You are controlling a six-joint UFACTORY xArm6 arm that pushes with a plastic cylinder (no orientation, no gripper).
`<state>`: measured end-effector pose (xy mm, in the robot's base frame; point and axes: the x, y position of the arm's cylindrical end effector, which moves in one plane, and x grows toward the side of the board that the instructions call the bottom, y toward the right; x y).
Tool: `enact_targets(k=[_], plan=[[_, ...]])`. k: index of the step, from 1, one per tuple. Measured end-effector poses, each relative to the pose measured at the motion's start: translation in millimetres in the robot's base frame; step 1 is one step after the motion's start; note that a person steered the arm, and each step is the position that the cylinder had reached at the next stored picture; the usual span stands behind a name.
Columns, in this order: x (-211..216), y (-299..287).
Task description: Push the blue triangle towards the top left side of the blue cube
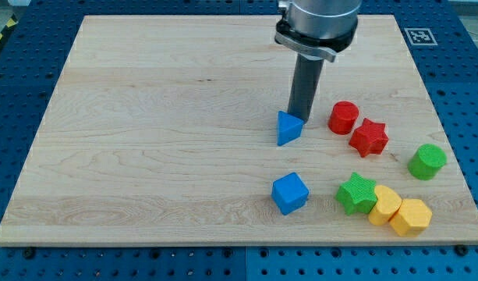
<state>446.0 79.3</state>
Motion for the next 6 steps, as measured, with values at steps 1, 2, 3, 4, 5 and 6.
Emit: enact_targets(k=[1,2,3,4,5,6], plan=[[19,-4],[27,-5],[35,-16],[35,-36],[35,-40],[35,-20]])
